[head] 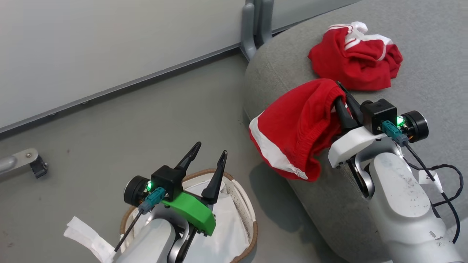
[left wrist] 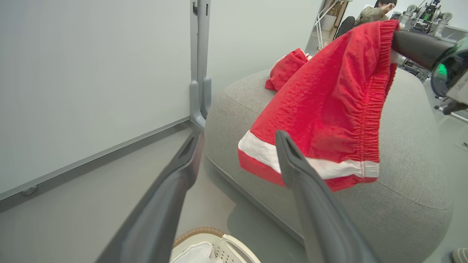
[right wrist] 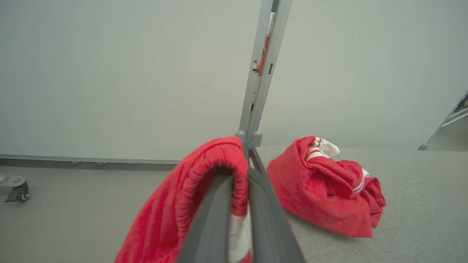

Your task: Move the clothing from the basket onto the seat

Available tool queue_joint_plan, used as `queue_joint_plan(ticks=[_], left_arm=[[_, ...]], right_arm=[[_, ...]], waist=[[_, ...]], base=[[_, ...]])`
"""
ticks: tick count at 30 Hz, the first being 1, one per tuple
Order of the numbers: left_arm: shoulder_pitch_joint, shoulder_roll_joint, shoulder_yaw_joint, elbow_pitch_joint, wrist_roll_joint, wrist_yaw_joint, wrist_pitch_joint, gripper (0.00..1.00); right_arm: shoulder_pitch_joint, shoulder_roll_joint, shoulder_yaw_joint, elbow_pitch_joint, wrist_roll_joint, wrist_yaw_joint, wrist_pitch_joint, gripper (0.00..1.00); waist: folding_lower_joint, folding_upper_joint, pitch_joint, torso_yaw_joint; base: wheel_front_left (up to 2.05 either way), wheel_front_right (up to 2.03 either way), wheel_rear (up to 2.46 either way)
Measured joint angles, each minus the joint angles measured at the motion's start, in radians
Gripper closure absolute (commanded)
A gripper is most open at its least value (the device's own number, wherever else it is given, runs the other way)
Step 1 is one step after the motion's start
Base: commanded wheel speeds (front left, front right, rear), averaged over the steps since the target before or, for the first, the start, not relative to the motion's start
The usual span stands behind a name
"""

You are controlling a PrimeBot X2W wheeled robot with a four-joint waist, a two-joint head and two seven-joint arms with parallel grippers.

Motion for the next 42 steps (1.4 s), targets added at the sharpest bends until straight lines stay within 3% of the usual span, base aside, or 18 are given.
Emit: queue_joint_plan(ticks=[9, 18, 26, 36, 42], left_arm=[[-0.027, -0.013, 0.000, 0.012, 0.034, -0.019, 0.000, 0.00], [-0.054, -0.035, -0.015, 0.010, 0.063, -0.030, 0.000, 0.00], [-0.067, -0.049, -0.029, 0.011, 0.078, -0.039, 0.000, 0.00], [-0.079, -0.061, -0.035, 0.002, 0.086, -0.046, 0.000, 0.00], [-0.081, -0.067, -0.040, -0.019, 0.094, -0.048, 0.000, 0.00]], right_arm=[[0.003, -0.004, -0.020, -0.029, 0.005, 0.000, 0.000, 1.00], [-0.053, -0.051, -0.037, -0.055, 0.021, 0.000, 0.000, 1.00], [-0.261, -0.233, -0.091, -0.104, 0.026, 0.000, 0.000, 1.00], [-0.535, -0.516, -0.360, -0.093, -0.082, 0.000, -0.001, 1.00], [-0.460, -0.546, -0.401, 0.070, -0.137, 0.000, 0.008, 1.00]], waist=[[0.0001, 0.0000, 0.074, -0.069], [0.0001, 0.0000, 0.121, -0.026], [0.0001, 0.0000, 0.154, 0.070], [0.0001, 0.0000, 0.192, 0.215], [0.0001, 0.0000, 0.218, 0.284]], base=[[0.00, 0.00, 0.00], [0.00, 0.00, 0.00], [0.00, 0.00, 0.00], [0.00, 0.00, 0.00], [0.00, 0.00, 0.00]])
